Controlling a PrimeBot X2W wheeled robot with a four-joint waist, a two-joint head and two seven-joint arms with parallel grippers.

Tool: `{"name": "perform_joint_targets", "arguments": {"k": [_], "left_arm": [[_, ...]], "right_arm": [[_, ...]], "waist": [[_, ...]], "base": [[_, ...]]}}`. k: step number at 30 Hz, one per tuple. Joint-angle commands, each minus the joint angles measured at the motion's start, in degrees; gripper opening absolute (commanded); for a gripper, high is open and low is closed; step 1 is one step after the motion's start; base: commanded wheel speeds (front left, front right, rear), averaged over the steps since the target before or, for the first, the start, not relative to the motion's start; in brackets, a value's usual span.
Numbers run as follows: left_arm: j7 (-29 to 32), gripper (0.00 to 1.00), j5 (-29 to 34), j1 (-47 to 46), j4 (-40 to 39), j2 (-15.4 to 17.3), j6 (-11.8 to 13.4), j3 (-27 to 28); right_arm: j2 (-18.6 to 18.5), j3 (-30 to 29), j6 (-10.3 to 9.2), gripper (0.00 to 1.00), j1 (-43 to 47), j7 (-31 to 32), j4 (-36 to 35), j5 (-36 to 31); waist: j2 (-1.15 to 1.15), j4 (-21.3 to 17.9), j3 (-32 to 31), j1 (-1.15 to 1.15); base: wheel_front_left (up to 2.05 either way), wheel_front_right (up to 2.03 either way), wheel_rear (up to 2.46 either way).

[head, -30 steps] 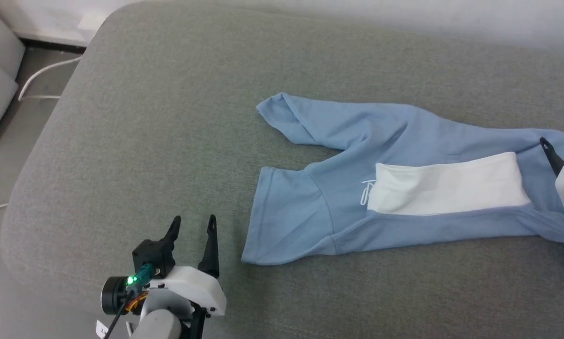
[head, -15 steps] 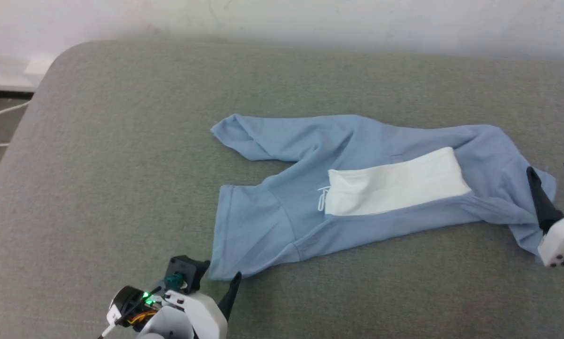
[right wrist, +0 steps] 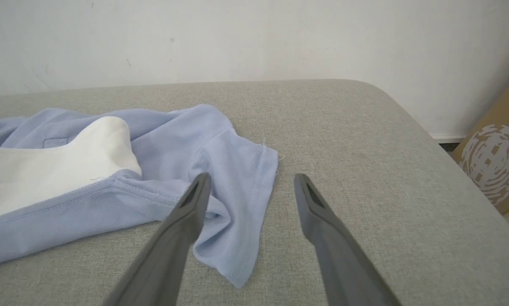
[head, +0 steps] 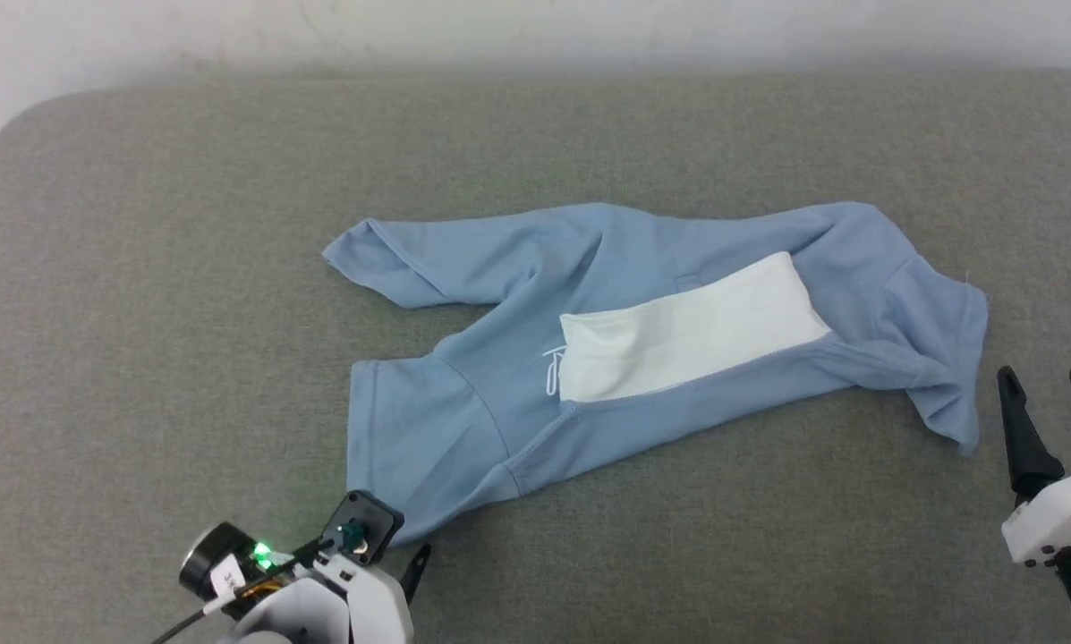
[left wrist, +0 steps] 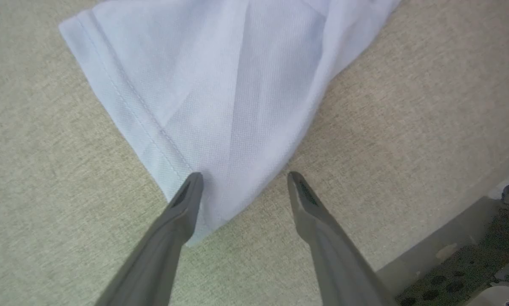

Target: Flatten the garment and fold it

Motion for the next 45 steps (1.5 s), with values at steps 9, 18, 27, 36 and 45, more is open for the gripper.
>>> {"name": "perform_joint_targets", "arguments": {"k": [9,18,27,36,45], "left_arm": [[0.9,0.0,0.2,-2.5,4.3,-0.9,2.2,0.4],[-7.9,0.0,-3.0,-0.4,1.4,-3.1,10.1,7.8],[-11.9,0.0,-5.3,1.5,-1.4,-4.6,12.7,10.4],[-12.0,0.0,-5.1,0.3,-1.4,-5.2,12.4,9.3],[-11.9,0.0,-5.0,-0.7,-1.3,-5.4,12.2,8.6]], "right_arm": [[2.2,-2.6,-0.12,1.0,2.7,3.8,-6.3,-2.1],[-4.1,6.7,-0.12,1.0,8.0,13.0,-8.9,-2.2],[-11.8,13.7,-0.12,1.0,7.0,18.9,-9.2,-8.5],[-15.6,17.8,-0.12,1.0,0.9,20.8,-1.2,-13.0],[-15.4,20.6,-0.12,1.0,-2.8,18.1,5.8,-14.3]], "waist": [[0.0,-0.7,2.5,0.0],[0.0,1.1,0.1,0.0],[0.0,2.2,0.3,0.0],[0.0,3.5,1.9,0.0],[0.0,4.4,3.1,0.0]], "base": [[0.0,0.0,0.0],[0.0,0.0,0.0],[0.0,0.0,0.0],[0.0,0.0,0.0],[0.0,0.0,0.0]]}}
